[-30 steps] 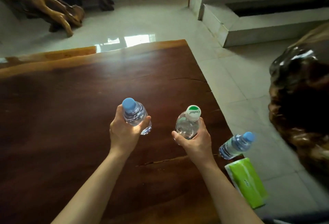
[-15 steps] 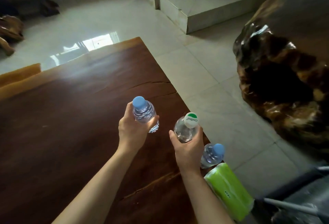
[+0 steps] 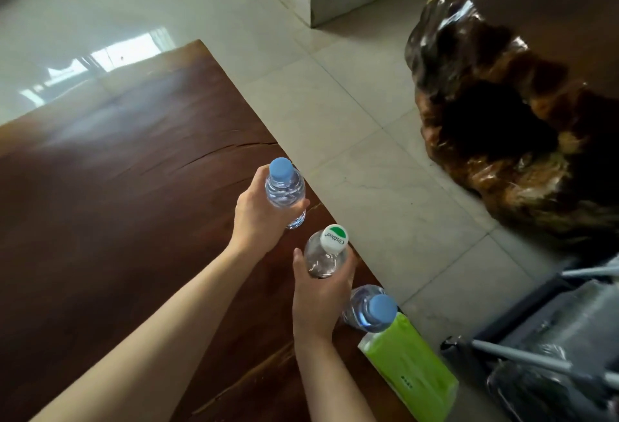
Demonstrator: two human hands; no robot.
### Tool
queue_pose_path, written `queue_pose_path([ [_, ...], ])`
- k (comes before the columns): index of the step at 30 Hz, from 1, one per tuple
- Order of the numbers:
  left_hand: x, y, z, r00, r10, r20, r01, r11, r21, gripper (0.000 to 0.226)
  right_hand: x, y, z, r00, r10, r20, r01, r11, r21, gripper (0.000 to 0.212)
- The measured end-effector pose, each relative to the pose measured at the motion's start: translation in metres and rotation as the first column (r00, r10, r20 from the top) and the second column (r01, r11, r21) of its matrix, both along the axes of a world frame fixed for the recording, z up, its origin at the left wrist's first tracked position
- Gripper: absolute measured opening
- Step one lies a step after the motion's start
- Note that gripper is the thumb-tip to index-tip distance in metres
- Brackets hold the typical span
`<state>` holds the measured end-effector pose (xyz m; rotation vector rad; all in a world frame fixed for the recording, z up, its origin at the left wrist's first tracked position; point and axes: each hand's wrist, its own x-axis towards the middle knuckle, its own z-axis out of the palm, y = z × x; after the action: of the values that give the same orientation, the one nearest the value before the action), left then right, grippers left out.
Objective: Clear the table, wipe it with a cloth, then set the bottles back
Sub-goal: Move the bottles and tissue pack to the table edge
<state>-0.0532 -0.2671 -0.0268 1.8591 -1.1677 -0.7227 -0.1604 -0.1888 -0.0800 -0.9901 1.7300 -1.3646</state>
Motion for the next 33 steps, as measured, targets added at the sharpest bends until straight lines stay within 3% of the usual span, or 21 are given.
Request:
queue_pose_path([
  [9, 0.006, -0.003, -0.023, 0.997, -0.072, 0.026, 0.071, 0.996, 0.047, 0.063, -0.001, -0.003, -0.012, 0.999, 0.009, -0.034, -0.008, 1.000, 0.024, 0.071],
  [21, 0.009, 0.012, -0.039, 0.995, -0.085, -0.054, 0.088, 0.994, 0.071, 0.069, -0.007, -0.002, -0.024, 0.984, 0.130, -0.123, -0.126, 0.991, 0.043, 0.072],
  [27, 0.013, 0.020, -0.037, 0.989, -0.148, -0.021, 0.149, 0.985, 0.082, 0.089, -0.009, 0.002, -0.021, 0.979, 0.162, -0.120, -0.151, 0.984, 0.096, 0.089],
  [33, 0.020, 0.070, -0.033, 0.998, -0.040, 0.047, 0.035, 0.995, 0.098, 0.081, -0.010, 0.015, -0.009, 0.969, 0.198, -0.149, -0.182, 0.977, 0.110, 0.095],
])
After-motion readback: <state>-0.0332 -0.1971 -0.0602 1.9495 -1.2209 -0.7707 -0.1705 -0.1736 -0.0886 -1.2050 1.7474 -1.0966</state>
